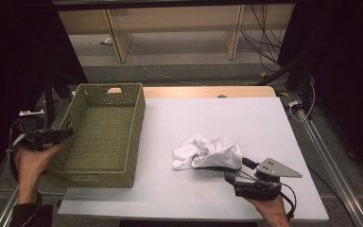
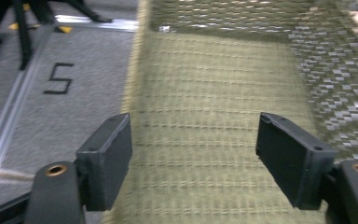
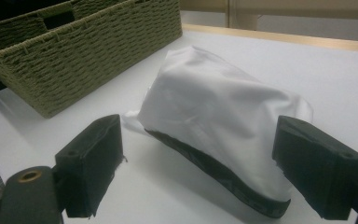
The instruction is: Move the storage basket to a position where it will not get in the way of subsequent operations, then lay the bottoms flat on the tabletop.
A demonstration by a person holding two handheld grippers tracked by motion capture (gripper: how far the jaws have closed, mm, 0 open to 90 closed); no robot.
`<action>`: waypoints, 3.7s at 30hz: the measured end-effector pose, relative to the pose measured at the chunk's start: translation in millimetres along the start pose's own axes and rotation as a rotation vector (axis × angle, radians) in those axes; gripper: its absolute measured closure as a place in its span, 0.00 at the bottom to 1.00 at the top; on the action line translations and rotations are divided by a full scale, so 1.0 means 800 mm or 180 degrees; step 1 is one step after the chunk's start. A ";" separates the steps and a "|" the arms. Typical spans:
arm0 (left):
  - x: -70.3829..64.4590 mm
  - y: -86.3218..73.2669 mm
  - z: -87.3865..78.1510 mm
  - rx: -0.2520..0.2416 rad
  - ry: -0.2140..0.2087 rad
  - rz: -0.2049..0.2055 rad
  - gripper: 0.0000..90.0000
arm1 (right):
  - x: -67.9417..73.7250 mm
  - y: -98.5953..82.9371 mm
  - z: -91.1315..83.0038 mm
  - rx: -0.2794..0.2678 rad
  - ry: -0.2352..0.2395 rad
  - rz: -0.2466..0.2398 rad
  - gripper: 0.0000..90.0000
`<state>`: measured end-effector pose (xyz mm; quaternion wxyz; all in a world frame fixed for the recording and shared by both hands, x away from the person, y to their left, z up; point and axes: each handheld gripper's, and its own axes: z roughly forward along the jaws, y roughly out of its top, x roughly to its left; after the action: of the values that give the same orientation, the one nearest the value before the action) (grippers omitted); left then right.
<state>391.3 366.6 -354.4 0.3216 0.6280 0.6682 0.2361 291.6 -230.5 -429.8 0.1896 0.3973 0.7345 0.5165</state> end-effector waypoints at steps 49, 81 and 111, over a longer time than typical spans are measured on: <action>-0.223 -0.029 -0.016 -0.0151 -0.1750 0.0654 0.19 | -0.004 -0.002 0.003 0.0080 -0.0064 0.0045 0.19; -0.323 -0.109 0.026 0.0031 -0.2016 0.1094 0.18 | -0.008 -0.004 0.002 0.0083 -0.0080 0.0082 0.19; -0.323 -0.151 0.058 0.0074 -0.1902 0.1255 0.18 | -0.013 -0.007 0.012 0.0361 -0.0242 0.0080 0.20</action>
<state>343.5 94.8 -438.5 0.4438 0.7898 0.4133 0.0919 302.2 -233.7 -439.9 0.1880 0.4358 0.7499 0.4609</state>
